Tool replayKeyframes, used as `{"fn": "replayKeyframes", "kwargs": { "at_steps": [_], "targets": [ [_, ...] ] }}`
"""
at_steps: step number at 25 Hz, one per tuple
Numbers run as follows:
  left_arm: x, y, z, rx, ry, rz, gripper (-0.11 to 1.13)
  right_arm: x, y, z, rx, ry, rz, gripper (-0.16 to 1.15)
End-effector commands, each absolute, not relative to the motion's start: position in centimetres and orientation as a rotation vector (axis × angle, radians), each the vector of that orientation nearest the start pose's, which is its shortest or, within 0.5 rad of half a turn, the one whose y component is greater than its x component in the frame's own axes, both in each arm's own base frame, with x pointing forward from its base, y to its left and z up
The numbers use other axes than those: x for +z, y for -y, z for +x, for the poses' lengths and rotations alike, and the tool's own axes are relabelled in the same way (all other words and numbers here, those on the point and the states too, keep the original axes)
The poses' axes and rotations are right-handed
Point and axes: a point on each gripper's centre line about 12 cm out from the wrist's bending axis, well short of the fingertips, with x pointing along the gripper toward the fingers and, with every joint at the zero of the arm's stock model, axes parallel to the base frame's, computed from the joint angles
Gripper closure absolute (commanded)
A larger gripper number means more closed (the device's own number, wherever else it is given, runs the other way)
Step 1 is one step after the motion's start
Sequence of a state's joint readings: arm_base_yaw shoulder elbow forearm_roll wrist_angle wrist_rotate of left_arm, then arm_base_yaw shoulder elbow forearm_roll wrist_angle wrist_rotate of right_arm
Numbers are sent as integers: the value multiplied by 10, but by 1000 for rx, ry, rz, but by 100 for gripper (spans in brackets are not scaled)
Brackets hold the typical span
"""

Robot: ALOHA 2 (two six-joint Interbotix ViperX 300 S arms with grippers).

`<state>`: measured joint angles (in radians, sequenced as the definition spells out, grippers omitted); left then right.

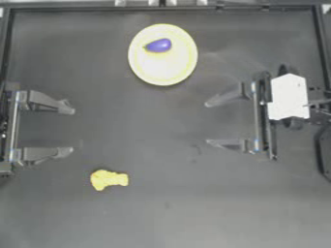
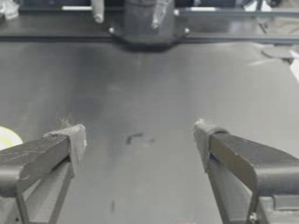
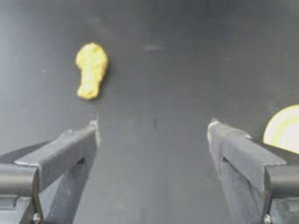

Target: Put purple eggplant on plate

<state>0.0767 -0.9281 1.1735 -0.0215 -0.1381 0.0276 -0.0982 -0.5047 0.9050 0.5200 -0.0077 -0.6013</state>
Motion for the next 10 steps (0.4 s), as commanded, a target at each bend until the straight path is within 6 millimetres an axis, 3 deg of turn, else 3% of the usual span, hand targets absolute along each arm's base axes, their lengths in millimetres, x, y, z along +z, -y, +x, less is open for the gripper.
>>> {"fn": "replayKeyframes", "kwargs": {
  "at_steps": [1, 10],
  "targets": [
    [274, -16, 204, 80, -94, 7, -1, 264, 30, 282, -106, -344, -51, -3],
    [268, -16, 201, 80, -115, 7, -1, 264, 28, 267, -112, -314, -45, -3]
  ]
}}
